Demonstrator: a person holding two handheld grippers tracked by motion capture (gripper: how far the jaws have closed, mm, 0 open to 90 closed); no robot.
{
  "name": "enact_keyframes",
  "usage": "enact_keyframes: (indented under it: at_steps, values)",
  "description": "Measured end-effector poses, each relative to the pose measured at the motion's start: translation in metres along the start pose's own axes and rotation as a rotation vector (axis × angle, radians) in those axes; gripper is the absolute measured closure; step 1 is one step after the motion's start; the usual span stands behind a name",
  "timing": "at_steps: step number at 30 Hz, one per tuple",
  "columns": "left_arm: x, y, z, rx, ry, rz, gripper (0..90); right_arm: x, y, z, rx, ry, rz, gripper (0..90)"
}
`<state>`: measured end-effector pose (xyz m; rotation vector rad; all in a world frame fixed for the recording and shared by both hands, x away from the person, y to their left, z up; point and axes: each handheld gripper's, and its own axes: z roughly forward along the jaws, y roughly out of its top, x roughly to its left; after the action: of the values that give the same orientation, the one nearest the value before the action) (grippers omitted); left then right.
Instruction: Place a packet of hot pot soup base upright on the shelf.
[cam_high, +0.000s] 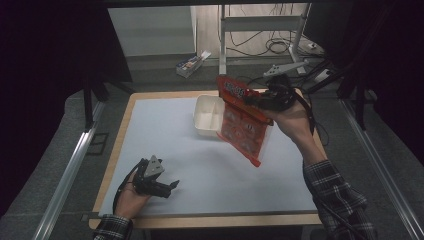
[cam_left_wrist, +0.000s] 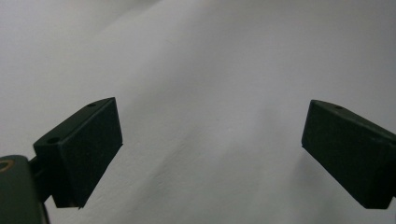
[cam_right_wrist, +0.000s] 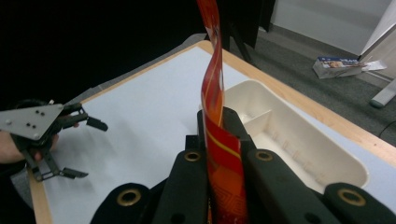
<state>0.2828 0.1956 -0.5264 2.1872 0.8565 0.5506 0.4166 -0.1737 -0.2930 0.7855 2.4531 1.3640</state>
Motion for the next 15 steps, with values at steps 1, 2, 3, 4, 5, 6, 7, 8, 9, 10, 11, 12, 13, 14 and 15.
enact_keyframes:
  at_steps: [1,2,3,4,5,6,7,8,9,10,11,12,13,14,15]
  values:
    - [0.000,0.000,0.000,0.001,0.001,0.002,4.9,-0.002,0.002,0.000,-0.001,-0.004,0.005,88.6]
    - [0.000,0.000,0.000,0.001,0.002,0.002,4.8,-0.004,0.004,0.000,-0.007,-0.006,0.004,88.6]
    - [0.000,0.000,0.001,0.000,0.005,0.005,4.8,-0.006,0.006,0.000,-0.009,-0.008,0.010,88.6]
    - [0.000,0.000,0.001,-0.001,0.008,0.008,4.7,-0.008,0.008,0.000,-0.013,-0.011,0.012,88.6]
    - [0.000,0.000,0.001,-0.002,0.009,0.008,4.6,-0.010,0.010,0.000,-0.015,-0.016,0.010,88.6]
    - [0.000,-0.001,0.001,-0.004,0.010,0.009,4.6,-0.011,0.012,0.001,-0.016,-0.020,0.012,88.6]
    - [-0.001,-0.001,0.001,-0.004,0.011,0.009,4.5,-0.013,0.014,0.001,-0.016,-0.023,0.014,88.6]
    - [0.000,-0.001,0.001,-0.005,0.012,0.009,4.4,-0.015,0.016,0.002,-0.017,-0.026,0.016,88.6]
    - [0.000,-0.001,0.000,-0.006,0.012,0.009,4.4,-0.017,0.018,0.003,-0.019,-0.030,0.013,88.6]
    - [0.000,-0.001,0.000,-0.008,0.013,0.009,4.4,-0.018,0.020,0.003,-0.019,-0.035,0.015,88.6]
    - [0.000,-0.001,0.000,-0.010,0.013,0.008,4.4,-0.020,0.022,0.004,-0.020,-0.038,0.018,88.6]
    - [0.000,-0.001,0.000,-0.011,0.013,0.008,4.3,-0.023,0.025,0.005,-0.022,-0.045,0.019,88.6]
    - [0.000,-0.001,0.000,-0.011,0.014,0.007,4.3,-0.024,0.026,0.006,-0.023,-0.047,0.019,88.6]
    - [0.000,-0.001,0.000,-0.011,0.014,0.007,4.3,-0.026,0.028,0.007,-0.026,-0.051,0.020,88.6]
    - [0.000,-0.001,0.000,-0.012,0.013,0.006,4.3,-0.028,0.030,0.008,-0.026,-0.054,0.023,88.6]
